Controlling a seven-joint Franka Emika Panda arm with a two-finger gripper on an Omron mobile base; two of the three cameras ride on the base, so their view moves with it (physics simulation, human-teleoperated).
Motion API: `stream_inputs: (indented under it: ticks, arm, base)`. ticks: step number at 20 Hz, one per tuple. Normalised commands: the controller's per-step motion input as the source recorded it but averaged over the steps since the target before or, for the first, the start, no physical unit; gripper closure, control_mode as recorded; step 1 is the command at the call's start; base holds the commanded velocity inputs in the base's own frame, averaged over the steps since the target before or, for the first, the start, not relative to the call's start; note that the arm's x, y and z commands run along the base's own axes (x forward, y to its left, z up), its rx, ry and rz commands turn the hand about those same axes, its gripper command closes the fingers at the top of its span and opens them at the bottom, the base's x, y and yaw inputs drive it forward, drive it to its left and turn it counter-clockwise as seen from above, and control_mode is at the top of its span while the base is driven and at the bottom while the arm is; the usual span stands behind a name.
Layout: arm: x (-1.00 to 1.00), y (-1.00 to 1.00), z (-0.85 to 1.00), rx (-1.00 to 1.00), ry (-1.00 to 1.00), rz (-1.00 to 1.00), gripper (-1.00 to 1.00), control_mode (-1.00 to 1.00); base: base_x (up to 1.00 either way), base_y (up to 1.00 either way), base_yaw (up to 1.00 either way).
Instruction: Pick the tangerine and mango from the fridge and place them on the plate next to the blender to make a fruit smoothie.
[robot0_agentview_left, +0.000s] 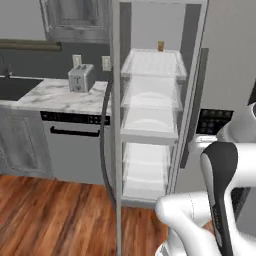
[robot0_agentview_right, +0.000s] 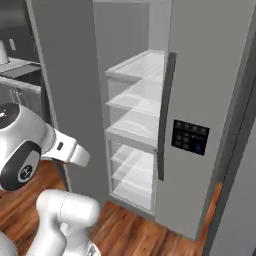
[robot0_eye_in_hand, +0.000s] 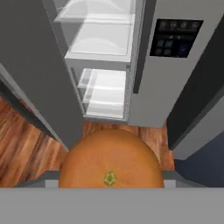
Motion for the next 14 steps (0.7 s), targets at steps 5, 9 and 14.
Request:
stream_inputs:
  ticks: [5, 9, 14]
  arm:
    - [0.00, 0.00, 0.00, 0.00, 0.00, 0.00, 1.00, 1.00]
    - [0.00, 0.00, 0.00, 0.00, 0.00, 0.00, 1.00, 1.00]
    - [0.00, 0.00, 0.00, 0.00, 0.00, 0.00, 1.00, 1.00]
  base:
    - [-0.42, -0.11, 1.00]
    - [-0.17, -0.01, 1.00]
    - [-0.09, 0.00, 1.00]
